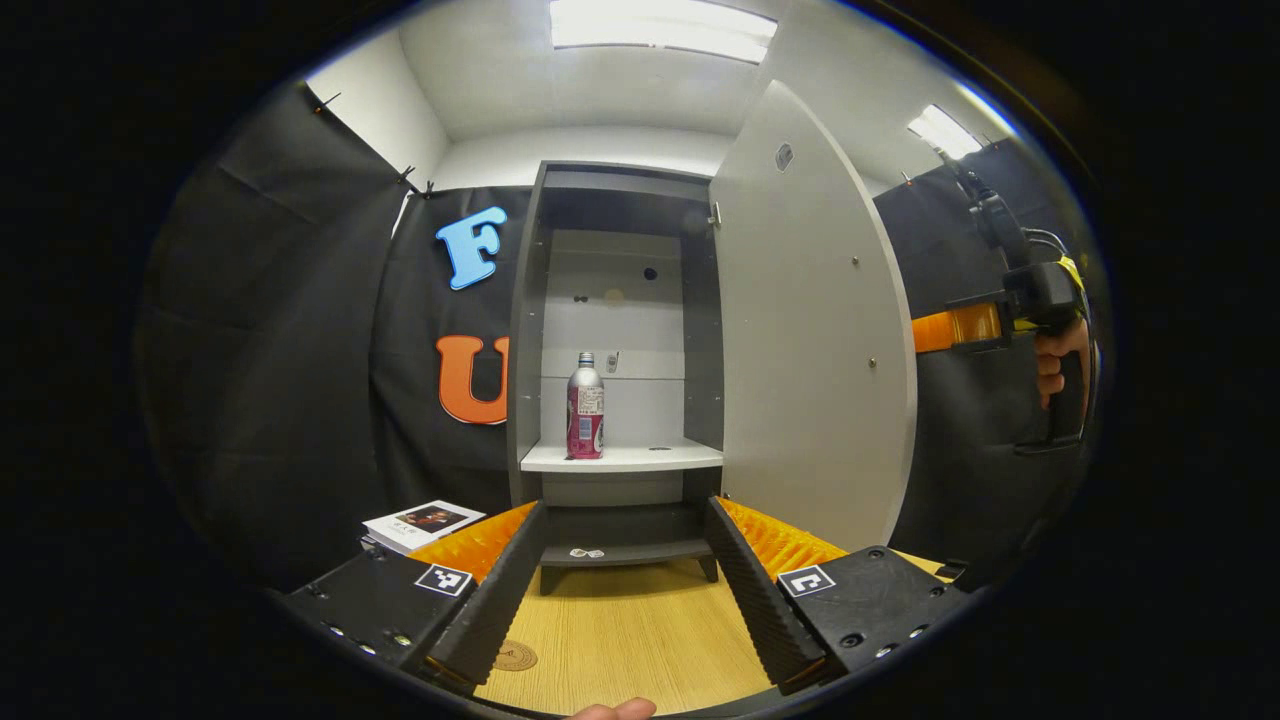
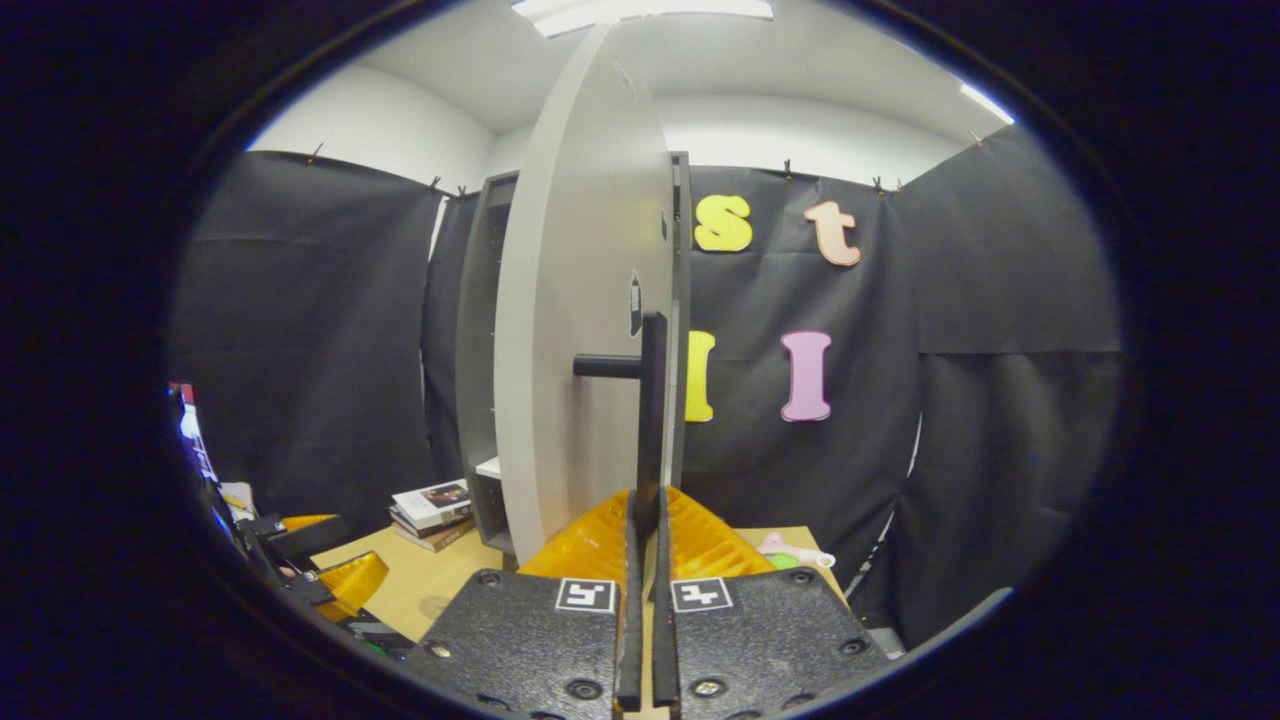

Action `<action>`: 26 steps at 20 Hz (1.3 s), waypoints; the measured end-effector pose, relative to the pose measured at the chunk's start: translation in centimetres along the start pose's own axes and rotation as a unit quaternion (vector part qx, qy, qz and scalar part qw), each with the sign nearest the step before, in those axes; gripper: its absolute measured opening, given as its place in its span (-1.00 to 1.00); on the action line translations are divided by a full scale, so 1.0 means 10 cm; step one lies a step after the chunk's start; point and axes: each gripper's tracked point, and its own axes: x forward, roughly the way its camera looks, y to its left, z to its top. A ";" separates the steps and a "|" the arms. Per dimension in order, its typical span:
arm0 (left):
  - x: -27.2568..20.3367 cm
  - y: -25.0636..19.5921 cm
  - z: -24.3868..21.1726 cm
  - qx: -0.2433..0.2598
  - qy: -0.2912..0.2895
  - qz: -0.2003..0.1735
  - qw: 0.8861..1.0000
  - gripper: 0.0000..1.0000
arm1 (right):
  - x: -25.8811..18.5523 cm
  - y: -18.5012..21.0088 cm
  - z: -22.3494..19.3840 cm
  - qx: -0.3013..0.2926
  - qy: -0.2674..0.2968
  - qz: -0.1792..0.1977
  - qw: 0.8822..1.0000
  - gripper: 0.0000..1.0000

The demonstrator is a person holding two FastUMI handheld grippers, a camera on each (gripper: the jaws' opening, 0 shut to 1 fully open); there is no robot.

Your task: Open the cabinet door with the right hand, grasp the bottle in the cabinet with the left hand and place it on the coaster, then close the cabinet door with the right hand.

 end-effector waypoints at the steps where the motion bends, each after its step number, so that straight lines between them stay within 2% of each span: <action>1: -0.01 0.01 0.00 0.000 0.000 0.001 1.000 0.90 | 0.00 -0.06 0.00 0.001 0.000 -0.008 1.000 -0.86; 4: -0.01 0.03 -0.02 -0.002 0.003 0.004 1.000 0.90 | 0.00 -0.21 0.00 0.003 -0.003 -0.025 1.000 -0.89; 8: -0.03 0.08 -0.04 -0.002 0.008 0.013 1.000 0.90 | 0.03 -0.23 -0.01 0.013 -0.006 -0.015 1.000 -0.92; 11: -0.05 0.12 -0.03 -0.002 0.008 0.020 1.000 0.90 | 0.00 -0.28 -0.02 -0.003 -0.004 -0.024 1.000 -0.92; 15: -0.07 0.17 0.00 -0.001 0.002 0.029 1.000 0.90 | -0.29 -0.25 -0.01 0.010 -0.010 -0.013 1.000 -0.95; 20: -0.08 0.13 -0.05 -0.004 0.010 0.026 1.000 0.90 | -0.54 -0.68 -0.03 -0.006 -0.039 -0.077 0.996 -0.92; 22: -0.08 0.11 -0.06 -0.005 0.014 0.024 1.000 0.90 | -0.54 -0.72 -0.14 -0.001 -0.038 -0.085 0.996 -0.91; 23: -0.07 0.11 -0.06 -0.005 0.014 0.023 1.000 0.90 | -0.53 -0.76 -0.20 -0.003 -0.033 -0.093 0.995 -0.84; 24: -0.06 0.10 -0.05 -0.004 0.014 0.023 1.000 0.90 | -0.50 -0.80 -0.26 -0.006 -0.028 -0.097 0.995 -0.63; 25: -0.06 0.12 -0.05 -0.003 0.013 0.024 1.000 0.90 | -0.50 -0.84 -0.30 -0.006 -0.025 -0.102 0.994 -0.55; 26: -0.05 0.12 -0.05 -0.003 0.013 0.025 1.000 0.90 | -0.47 -0.86 -0.34 -0.001 -0.024 -0.106 0.994 -0.39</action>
